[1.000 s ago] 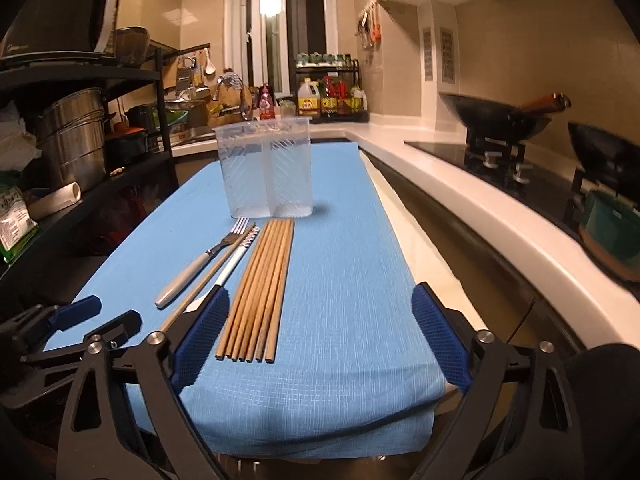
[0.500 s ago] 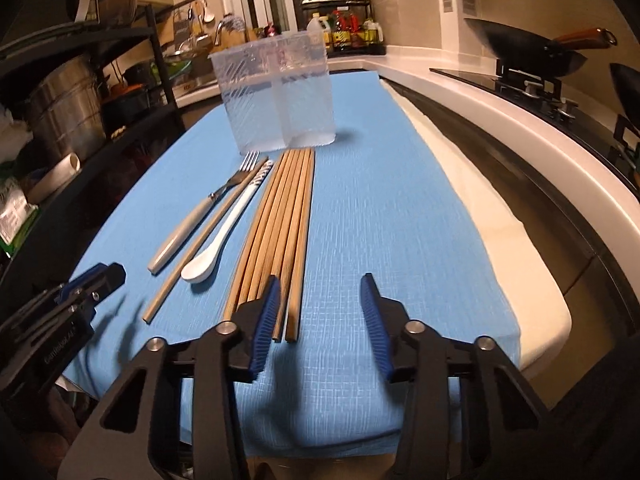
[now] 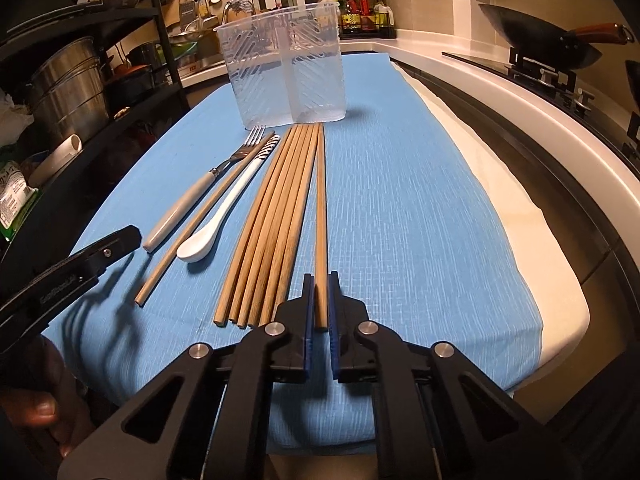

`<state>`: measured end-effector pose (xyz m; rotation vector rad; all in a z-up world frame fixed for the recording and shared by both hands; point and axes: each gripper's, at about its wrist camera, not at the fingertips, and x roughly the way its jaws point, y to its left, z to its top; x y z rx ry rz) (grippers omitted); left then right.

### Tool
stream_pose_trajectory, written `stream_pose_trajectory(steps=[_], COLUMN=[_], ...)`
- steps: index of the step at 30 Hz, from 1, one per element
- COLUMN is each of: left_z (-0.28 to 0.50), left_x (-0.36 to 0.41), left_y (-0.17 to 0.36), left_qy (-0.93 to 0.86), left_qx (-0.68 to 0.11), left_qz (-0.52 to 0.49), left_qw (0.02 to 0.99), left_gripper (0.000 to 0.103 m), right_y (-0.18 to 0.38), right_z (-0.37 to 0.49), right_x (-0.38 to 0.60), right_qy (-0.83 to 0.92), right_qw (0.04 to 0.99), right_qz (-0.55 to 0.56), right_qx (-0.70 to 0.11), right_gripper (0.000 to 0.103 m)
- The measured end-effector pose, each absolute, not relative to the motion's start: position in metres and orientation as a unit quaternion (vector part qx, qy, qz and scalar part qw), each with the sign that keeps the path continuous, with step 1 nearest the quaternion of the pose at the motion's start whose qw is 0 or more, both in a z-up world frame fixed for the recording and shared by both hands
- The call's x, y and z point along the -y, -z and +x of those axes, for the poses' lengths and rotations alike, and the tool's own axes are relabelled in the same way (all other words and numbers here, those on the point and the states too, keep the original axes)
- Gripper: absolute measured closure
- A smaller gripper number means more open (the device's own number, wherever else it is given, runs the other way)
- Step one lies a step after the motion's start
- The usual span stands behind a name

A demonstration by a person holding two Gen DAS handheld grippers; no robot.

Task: Organize utensils
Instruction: 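Grasp a single wooden chopstick with the right gripper while the left gripper approaches the fork, then grasp the white-handled fork by its handle with the left gripper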

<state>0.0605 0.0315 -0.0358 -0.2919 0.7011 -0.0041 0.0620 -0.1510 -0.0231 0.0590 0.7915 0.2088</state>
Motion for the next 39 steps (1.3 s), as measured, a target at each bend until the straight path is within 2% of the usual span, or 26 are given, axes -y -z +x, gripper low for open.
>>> stream_pose_trajectory(steps=[7,19,28,39], left_z=[0.074,0.087,0.074,0.061], left_x=[-0.028,-0.001,-0.008,-0.006], left_y=[0.042,0.04,0.039,0.04], left_qy=[0.015,-0.012,-0.033,-0.063], left_qx=[-0.353,-0.35,-0.341,-0.327], left_qz=[-0.151,-0.05,-0.065,-0.055], left_qw=[0.923,0.935,0.937,0.941], left_gripper=[0.079,0.079,0.085,0.085], right_y=[0.022,0.023,0.023,0.023], right_z=[0.059,0.059,0.06,0.063], right_x=[0.157,0.157,0.161,0.166], right_qy=[-0.084,-0.078,-0.072,-0.043], right_qw=[0.919,0.922,0.924,0.927], right_qz=[0.02,0.007,0.012,0.013], right_qx=[-0.384,-0.38,-0.376,-0.373], right_gripper=[0.096,0.095,0.096,0.096])
